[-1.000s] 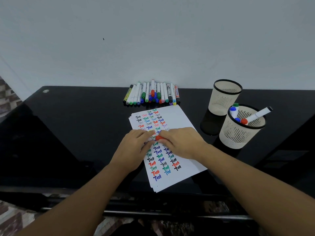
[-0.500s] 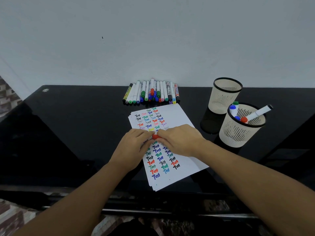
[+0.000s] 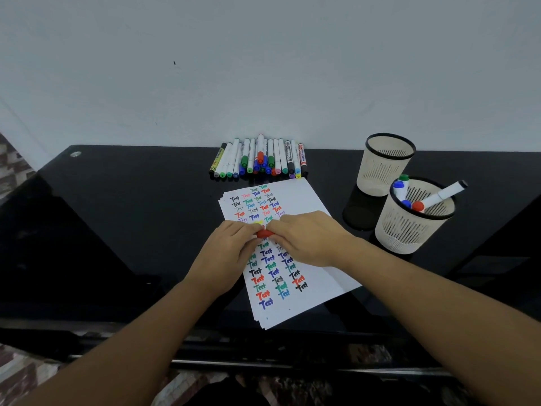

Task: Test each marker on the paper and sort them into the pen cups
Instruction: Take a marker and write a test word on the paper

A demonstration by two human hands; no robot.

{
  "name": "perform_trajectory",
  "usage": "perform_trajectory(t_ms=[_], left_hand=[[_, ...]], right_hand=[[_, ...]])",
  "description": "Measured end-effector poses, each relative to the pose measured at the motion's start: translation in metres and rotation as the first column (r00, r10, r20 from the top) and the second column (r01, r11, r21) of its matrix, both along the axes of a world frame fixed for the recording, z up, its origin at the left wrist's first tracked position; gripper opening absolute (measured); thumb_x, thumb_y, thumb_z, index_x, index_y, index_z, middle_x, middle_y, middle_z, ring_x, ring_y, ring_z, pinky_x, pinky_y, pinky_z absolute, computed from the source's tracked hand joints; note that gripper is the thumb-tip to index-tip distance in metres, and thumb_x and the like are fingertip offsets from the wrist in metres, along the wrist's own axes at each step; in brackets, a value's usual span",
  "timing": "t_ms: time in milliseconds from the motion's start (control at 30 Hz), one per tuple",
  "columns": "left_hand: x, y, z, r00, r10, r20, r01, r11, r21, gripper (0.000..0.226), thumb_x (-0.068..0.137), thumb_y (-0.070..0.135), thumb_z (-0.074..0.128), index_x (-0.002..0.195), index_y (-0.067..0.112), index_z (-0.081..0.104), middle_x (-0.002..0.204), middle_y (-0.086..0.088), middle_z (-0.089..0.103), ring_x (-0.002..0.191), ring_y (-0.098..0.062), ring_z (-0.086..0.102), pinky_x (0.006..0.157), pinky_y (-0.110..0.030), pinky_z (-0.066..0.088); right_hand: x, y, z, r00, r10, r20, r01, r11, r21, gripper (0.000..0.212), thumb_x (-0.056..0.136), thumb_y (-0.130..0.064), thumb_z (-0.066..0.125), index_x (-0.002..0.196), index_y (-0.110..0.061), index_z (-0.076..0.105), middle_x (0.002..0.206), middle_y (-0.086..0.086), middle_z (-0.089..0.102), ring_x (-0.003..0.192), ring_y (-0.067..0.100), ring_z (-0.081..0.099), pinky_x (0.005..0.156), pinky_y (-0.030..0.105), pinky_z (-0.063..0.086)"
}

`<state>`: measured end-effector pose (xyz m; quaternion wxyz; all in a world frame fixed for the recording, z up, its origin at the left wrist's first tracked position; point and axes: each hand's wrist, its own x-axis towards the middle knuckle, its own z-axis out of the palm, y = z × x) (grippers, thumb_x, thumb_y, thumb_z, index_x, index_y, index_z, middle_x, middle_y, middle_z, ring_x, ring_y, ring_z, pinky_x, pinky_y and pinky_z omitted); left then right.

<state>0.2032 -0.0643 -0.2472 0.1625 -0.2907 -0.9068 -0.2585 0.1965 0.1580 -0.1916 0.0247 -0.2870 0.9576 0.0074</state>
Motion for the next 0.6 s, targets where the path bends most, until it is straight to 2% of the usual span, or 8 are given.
perform_trajectory(t_ms=[167,300,367,433,500,533,600], left_hand=[[0.001,0.000,0.001,0.999,-0.033,-0.016,0.032,0.998,-0.060,0.044,0.103,0.042,0.044,0.129,0.013,0.066,0.112,0.004,0.070,0.106,-0.014,0.054,0.091,-0.032,0.048],[-0.002,-0.001,-0.001,1.000,-0.011,0.009,0.011,0.998,-0.056,0.041,0.103,0.040,0.049,0.129,0.013,0.066,0.114,0.003,0.070,0.108,-0.014,0.053,0.092,-0.035,0.048],[-0.002,0.000,-0.001,1.000,0.003,0.022,-0.002,0.999,-0.042,0.036,0.104,0.037,0.053,0.129,0.014,0.066,0.116,0.004,0.069,0.110,-0.014,0.053,0.094,-0.036,0.048],[-0.003,0.000,-0.001,0.998,0.044,0.047,-0.042,0.999,-0.029,0.034,0.103,0.035,0.054,0.128,0.015,0.065,0.118,0.005,0.066,0.112,-0.014,0.052,0.097,-0.035,0.047],[-0.003,0.000,-0.001,0.997,0.063,0.049,-0.061,0.998,-0.033,0.032,0.102,0.036,0.056,0.126,0.017,0.065,0.119,0.007,0.064,0.113,-0.012,0.050,0.097,-0.034,0.046],[-0.003,0.000,-0.001,0.997,0.063,0.047,-0.061,0.997,-0.037,0.031,0.102,0.035,0.058,0.125,0.016,0.066,0.118,0.006,0.064,0.112,-0.013,0.050,0.096,-0.034,0.047],[-0.004,0.000,-0.002,0.997,0.065,0.045,-0.063,0.997,-0.039,0.031,0.100,0.033,0.061,0.125,0.015,0.067,0.117,0.005,0.063,0.111,-0.015,0.050,0.094,-0.037,0.049]], right_hand=[[0.006,0.001,-0.004,1.000,0.012,-0.023,-0.010,0.998,0.068,0.039,0.108,-0.061,0.017,0.126,-0.037,0.041,0.086,-0.005,0.063,0.071,0.017,0.062,0.067,0.038,0.055],[-0.001,0.000,-0.004,0.998,0.004,-0.061,0.002,0.996,0.087,0.048,0.106,-0.064,0.018,0.122,-0.032,0.050,0.087,-0.007,0.062,0.073,0.015,0.061,0.063,0.034,0.050],[0.000,0.002,-0.003,0.997,-0.026,-0.066,0.031,0.997,0.066,0.047,0.107,-0.062,0.024,0.134,-0.032,0.047,0.092,-0.005,0.063,0.079,0.017,0.063,0.067,0.036,0.053],[0.003,0.005,0.000,0.994,-0.101,-0.027,0.101,0.995,-0.025,0.049,0.109,-0.052,0.031,0.153,-0.032,0.027,0.092,-0.004,0.060,0.077,0.018,0.063,0.066,0.038,0.055],[0.004,0.012,0.005,0.979,-0.196,0.062,0.204,0.963,-0.176,0.052,0.110,-0.034,0.036,0.156,-0.036,0.013,0.092,0.000,0.059,0.071,0.018,0.061,0.062,0.040,0.053],[0.005,0.016,0.008,0.967,-0.234,0.103,0.253,0.932,-0.258,0.051,0.110,-0.026,0.037,0.154,-0.039,0.015,0.095,0.001,0.061,0.072,0.019,0.062,0.063,0.042,0.053],[0.007,0.023,0.010,0.938,-0.292,0.187,0.346,0.819,-0.457,0.041,0.109,-0.013,0.037,0.142,-0.038,0.038,0.106,0.003,0.065,0.081,0.018,0.068,0.075,0.042,0.058]])
